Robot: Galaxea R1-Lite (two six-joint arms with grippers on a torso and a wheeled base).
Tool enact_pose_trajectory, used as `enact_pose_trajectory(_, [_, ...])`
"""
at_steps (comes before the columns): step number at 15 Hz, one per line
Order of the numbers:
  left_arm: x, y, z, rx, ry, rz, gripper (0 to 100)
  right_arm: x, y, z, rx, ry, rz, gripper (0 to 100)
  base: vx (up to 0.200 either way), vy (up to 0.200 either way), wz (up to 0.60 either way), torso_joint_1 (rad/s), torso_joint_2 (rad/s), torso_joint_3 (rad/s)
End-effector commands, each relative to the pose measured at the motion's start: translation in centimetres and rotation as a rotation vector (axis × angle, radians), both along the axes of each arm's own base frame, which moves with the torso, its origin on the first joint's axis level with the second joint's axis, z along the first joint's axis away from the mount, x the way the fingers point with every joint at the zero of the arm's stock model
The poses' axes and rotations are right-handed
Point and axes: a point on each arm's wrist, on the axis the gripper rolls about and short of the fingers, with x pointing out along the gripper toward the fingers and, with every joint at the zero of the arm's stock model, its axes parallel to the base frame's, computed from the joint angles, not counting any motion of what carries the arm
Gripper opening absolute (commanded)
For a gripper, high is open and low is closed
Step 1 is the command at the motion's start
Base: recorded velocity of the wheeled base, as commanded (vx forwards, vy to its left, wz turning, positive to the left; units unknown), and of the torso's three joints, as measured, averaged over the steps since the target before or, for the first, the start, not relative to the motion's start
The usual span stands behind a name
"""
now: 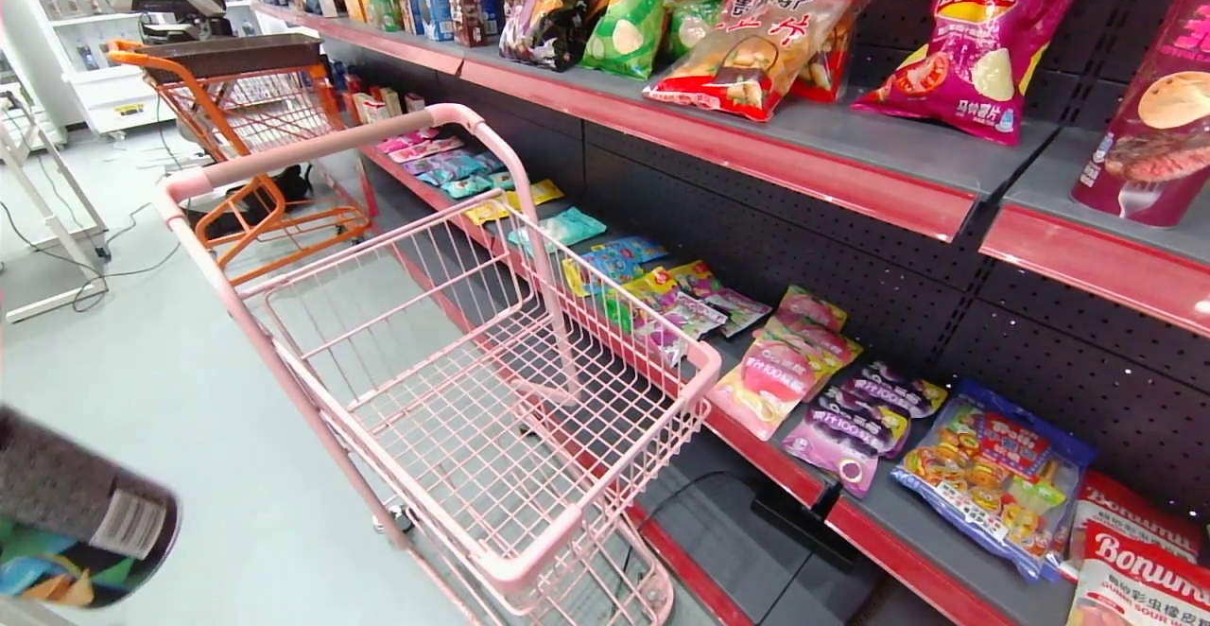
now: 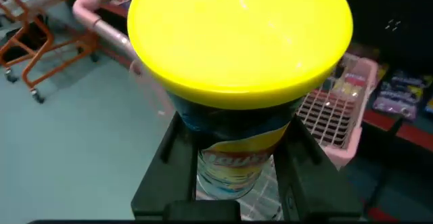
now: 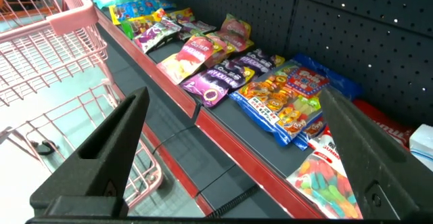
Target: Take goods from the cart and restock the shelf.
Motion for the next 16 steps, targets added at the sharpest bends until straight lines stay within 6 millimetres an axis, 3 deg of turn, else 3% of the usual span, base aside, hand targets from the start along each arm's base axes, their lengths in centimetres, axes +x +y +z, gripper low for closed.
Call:
enact_pose_trajectory(1, [-3.3,1.3,-1.8,0.013,-0.046,0.059,0,0.0,0.0,0.0,-0.001,0.000,0.000,100,0.000,0.000,0.00,0.000,0.00,0.000])
enact_pose_trajectory(6, [-2.9,1.7,-4.4,0.092,0.102,0.327,0,0.0,0.0,0.0,-0.001,0.000,-0.001,100,0.000,0.000,0.00,0.000,0.00,0.000])
enact_pose_trajectory(11, [-2.3,0.6,-5.3,0.081,0.189,0.629,0,0.0,0.0,0.0,-0.001,0.000,0.000,100,0.000,0.000,0.00,0.000,0.00,0.000])
enact_pose_trajectory(12, [-2.3,0.6,-5.8,0.079,0.198,0.637,0,0.0,0.0,0.0,-0.001,0.000,0.000,100,0.000,0.000,0.00,0.000,0.00,0.000])
enact_pose_trajectory(15, [-2.8,0.0,-6.6,-0.070,0.085,0.246,0,0.0,0.0,0.0,-0.001,0.000,0.000,100,0.000,0.000,0.00,0.000,0.00,0.000])
enact_pose_trajectory(16, [-2.6,-0.1,-7.0,-0.082,0.067,0.231,0,0.0,0.0,0.0,-0.001,0.000,0.000,100,0.000,0.000,0.00,0.000,0.00,0.000])
